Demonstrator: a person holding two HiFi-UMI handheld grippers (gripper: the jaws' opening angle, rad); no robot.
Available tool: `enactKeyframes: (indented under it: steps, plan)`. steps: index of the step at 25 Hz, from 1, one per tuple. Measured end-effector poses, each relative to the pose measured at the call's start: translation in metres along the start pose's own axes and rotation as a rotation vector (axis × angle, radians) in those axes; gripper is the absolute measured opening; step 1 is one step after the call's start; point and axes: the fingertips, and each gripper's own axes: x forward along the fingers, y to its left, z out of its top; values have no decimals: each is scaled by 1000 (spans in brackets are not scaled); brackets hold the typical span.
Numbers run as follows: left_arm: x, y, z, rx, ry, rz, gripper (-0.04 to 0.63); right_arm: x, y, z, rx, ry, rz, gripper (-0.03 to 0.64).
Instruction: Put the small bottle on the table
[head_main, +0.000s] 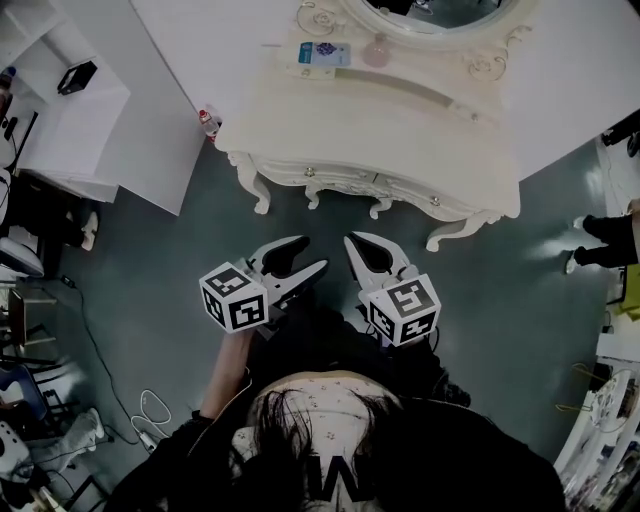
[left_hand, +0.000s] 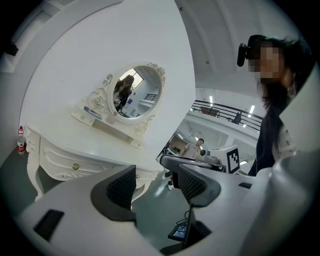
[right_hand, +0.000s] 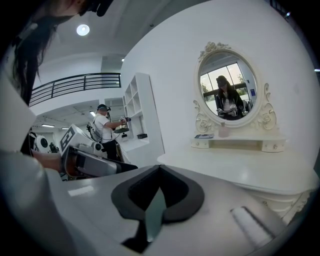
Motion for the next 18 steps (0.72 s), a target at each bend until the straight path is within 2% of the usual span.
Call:
enactKeyframes:
  steps: [18]
  plan:
    - [15,-33,-15,36,15,-26,264,-37,-3,-6,-21,-15,-12,9]
